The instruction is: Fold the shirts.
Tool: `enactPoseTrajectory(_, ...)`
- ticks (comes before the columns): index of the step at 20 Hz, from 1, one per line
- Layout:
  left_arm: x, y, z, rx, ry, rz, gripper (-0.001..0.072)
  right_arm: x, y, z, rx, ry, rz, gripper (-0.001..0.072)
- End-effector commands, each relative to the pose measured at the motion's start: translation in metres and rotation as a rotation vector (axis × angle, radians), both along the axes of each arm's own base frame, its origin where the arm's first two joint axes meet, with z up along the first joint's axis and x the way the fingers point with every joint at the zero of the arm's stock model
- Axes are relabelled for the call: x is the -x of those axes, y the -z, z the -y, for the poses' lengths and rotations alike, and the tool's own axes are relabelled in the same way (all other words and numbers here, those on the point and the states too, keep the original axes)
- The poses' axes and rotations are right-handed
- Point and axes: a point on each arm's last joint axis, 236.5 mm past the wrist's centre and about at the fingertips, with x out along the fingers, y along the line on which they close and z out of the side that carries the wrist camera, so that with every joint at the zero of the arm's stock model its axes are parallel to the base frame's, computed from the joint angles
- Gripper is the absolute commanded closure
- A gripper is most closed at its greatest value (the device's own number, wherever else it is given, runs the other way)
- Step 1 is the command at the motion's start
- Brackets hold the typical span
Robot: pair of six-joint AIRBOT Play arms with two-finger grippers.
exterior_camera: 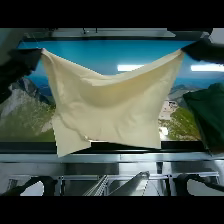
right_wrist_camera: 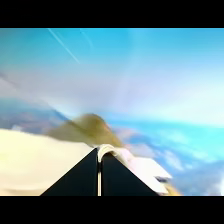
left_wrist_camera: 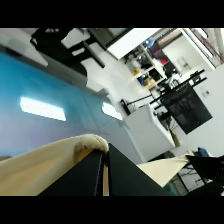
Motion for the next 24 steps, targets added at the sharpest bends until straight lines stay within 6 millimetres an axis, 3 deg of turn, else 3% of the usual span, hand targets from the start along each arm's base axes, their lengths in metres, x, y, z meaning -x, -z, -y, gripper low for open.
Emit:
enactPoseTrajectory(1, -0.057, 0.081, 0.008, -0.039, 0.065, -0.067, 0.0701, -0.04, 0.12, 0.024, 0.026, 0.095, -0.181, 0.0688)
enactPoseTrajectory(2, -0.07, 0.085, -0.001, -0.045, 0.053, -0.057, 0.0696, -0.045, 0.131, 0.029, 0.021, 0.115, -0.19, 0.0688)
enactPoseTrajectory(3, -0.078, 0.083, -0.008, -0.045, 0.046, -0.045, 0.0579, -0.052, 0.134, 0.037, 0.01, 0.141, -0.186, 0.063)
enactPoseTrajectory(4, -0.085, 0.077, -0.019, -0.047, 0.035, -0.023, 0.0296, -0.056, 0.131, 0.043, 0.002, 0.163, -0.174, 0.0361)
enactPoseTrajectory(5, -0.089, 0.066, -0.029, -0.043, 0.031, 0.0, -0.0013, -0.058, 0.124, 0.048, -0.007, 0.177, -0.161, 0.0147)
enactPoseTrajectory(6, -0.088, 0.053, -0.042, -0.033, 0.033, 0.014, -0.0008, -0.059, 0.113, 0.054, -0.02, 0.191, -0.141, 0.0095)
enactPoseTrajectory(8, -0.079, 0.048, -0.075, -0.099, 0.042, -0.063, -0.0008, -0.052, 0.091, 0.073, -0.046, 0.223, -0.127, 0.0099)
enactPoseTrajectory(9, -0.07, 0.059, -0.096, -0.162, 0.03, -0.157, -0.0008, -0.045, 0.082, 0.083, -0.061, 0.228, -0.131, 0.015)
enactPoseTrajectory(11, -0.037, 0.092, -0.14, -0.292, 0.004, -0.404, -0.0008, -0.018, 0.077, 0.093, -0.108, 0.177, -0.194, 0.0582)
enactPoseTrajectory(12, -0.012, 0.111, -0.158, -0.343, 0.008, -0.538, -0.0008, 0.0, 0.083, 0.091, -0.164, 0.142, -0.273, 0.0687)
enactPoseTrajectory(15, 0.052, 0.16, -0.181, -0.377, 0.026, -0.794, -0.0005, 0.051, 0.111, 0.066, -0.264, 0.017, -0.462, 0.0688)
enactPoseTrajectory(19, 0.101, 0.228, -0.157, -0.274, 0.091, -0.972, 0.0012, 0.1, 0.161, 0.033, -0.383, -0.03, -0.652, 0.0688)
enactPoseTrajectory(21, 0.11, 0.257, -0.137, -0.269, 0.141, -1.018, 0.0012, 0.12, 0.179, 0.019, -0.427, -0.047, -0.701, 0.0688)
enactPoseTrajectory(24, 0.1, 0.282, -0.114, -0.316, 0.195, -1.018, 0.0011, 0.141, 0.19, -0.002, -0.47, -0.092, -0.741, 0.0688)
